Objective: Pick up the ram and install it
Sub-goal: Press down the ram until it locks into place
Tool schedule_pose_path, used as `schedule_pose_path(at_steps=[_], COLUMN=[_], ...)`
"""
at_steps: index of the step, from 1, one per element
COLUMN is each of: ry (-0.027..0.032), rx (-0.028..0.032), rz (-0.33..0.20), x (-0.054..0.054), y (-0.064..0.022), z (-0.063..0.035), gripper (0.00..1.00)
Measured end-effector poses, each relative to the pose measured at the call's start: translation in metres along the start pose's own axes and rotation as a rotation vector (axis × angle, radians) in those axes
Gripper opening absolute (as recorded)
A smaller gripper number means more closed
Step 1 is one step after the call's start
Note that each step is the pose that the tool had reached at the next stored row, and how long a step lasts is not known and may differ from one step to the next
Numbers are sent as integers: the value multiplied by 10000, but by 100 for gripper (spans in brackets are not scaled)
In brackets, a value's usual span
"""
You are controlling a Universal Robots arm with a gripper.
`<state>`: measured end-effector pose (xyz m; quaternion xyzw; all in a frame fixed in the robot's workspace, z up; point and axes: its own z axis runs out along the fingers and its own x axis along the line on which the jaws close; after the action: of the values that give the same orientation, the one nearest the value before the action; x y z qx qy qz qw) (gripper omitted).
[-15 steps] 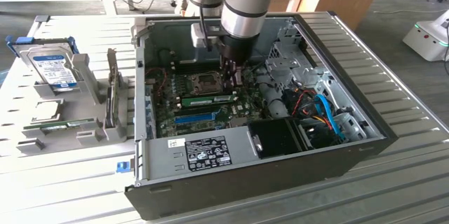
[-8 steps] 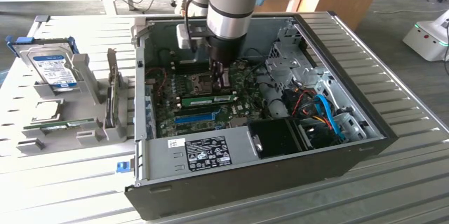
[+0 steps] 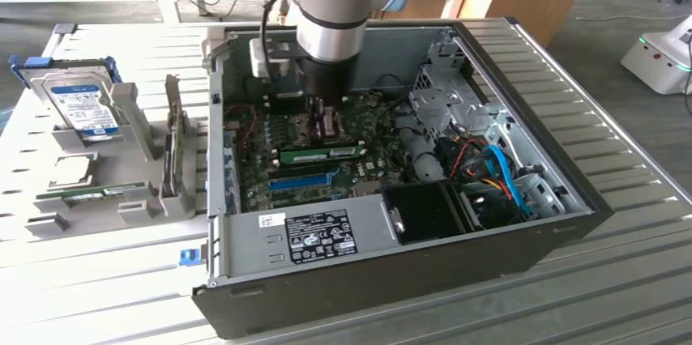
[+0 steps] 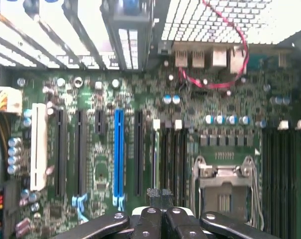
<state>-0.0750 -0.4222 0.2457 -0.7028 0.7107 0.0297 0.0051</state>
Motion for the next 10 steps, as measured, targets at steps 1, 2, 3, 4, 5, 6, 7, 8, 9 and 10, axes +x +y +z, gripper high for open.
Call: schedule_pose_path(at_steps=[1, 2, 3, 4, 5, 6, 7, 8, 9, 10], ry=[0, 0, 0, 0, 0, 0, 0, 0, 1, 1], rx=[1, 0, 0, 0, 0, 1, 0, 0, 0, 0], rz=[3, 2, 4, 4, 5, 5, 5, 4, 5, 5], x=[0, 0, 1, 1, 0, 0, 0, 1, 1, 2], y=[20, 38, 56, 69, 75, 75, 75, 76, 81, 93], z=[1, 2, 2, 3, 3, 4, 3, 3, 3, 3], gripper=[11, 11, 11, 11, 11, 11, 11, 11, 11, 11])
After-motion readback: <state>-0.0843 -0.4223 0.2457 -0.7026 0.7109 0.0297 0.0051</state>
